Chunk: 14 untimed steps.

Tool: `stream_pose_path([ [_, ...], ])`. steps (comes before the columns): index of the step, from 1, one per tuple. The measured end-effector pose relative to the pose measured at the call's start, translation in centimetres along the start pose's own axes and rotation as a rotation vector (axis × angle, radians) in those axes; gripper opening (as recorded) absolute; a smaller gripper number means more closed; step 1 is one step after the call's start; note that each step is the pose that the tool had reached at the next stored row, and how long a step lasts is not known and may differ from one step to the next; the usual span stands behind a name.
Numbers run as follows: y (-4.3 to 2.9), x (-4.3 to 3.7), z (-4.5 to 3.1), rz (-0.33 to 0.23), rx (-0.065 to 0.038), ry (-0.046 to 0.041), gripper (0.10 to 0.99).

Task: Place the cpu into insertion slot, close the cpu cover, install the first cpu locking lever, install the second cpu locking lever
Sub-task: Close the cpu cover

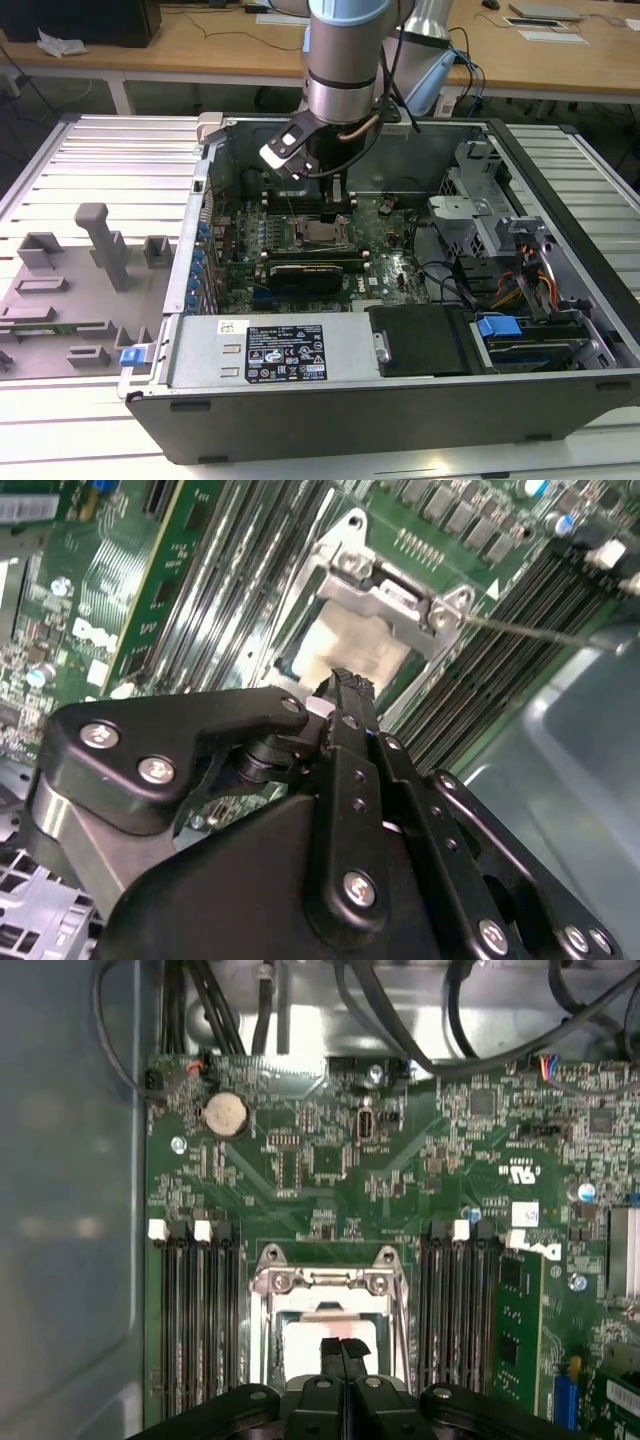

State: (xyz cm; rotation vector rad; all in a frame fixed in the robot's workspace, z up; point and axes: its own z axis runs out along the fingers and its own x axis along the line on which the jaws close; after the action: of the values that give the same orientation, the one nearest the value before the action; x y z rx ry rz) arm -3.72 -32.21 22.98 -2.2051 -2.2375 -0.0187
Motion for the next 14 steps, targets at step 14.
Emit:
stream_pose_path([
  [14, -0.56, 0.01, 0.18, -0.263, 0.000, 0.0012, 0.106],
])
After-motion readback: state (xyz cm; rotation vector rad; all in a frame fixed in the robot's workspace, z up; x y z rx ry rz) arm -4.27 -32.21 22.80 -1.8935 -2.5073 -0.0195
